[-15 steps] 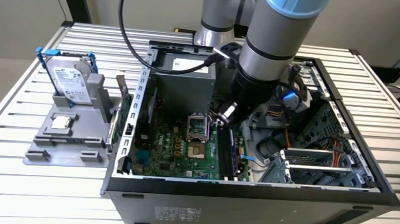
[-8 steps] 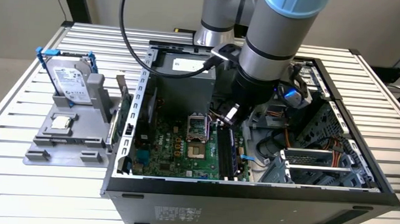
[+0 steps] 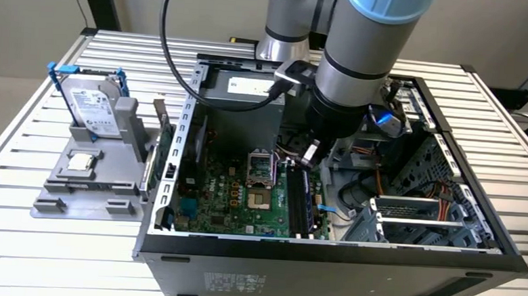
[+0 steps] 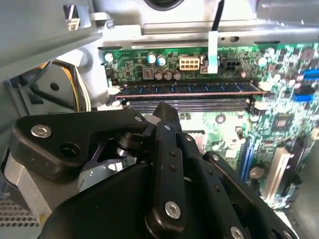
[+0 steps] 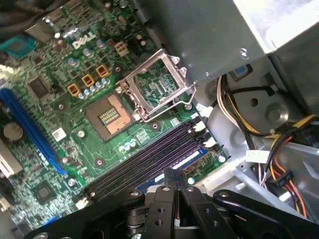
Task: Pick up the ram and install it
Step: 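Press down the ram until it locks into place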
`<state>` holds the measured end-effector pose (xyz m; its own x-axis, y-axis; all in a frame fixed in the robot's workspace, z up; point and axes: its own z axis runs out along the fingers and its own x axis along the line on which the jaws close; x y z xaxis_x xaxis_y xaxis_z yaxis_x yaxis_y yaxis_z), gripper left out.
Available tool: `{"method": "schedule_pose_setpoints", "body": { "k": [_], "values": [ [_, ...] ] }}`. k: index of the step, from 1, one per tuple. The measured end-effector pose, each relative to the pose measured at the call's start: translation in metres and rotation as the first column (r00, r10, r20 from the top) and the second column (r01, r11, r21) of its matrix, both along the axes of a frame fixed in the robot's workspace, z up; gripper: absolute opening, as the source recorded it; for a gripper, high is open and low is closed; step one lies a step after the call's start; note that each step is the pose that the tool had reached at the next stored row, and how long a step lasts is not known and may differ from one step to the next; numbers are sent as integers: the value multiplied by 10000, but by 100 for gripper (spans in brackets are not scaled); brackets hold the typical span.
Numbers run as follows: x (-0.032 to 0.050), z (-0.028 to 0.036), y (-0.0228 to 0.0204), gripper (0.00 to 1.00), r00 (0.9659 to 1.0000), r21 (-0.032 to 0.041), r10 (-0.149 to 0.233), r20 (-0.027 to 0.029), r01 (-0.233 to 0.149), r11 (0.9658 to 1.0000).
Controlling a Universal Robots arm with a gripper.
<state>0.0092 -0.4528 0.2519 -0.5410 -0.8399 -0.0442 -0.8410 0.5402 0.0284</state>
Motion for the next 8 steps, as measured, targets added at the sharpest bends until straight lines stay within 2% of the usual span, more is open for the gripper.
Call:
{"method": "schedule_pose_setpoints", "body": {
  "k": [3,8],
  "values": [
    [0,0,0,0,9988,-1,487,35,-487,9988],
    [-1,-2,-5,0,9940,-4,1092,71,-1092,9940]
  ]
}}
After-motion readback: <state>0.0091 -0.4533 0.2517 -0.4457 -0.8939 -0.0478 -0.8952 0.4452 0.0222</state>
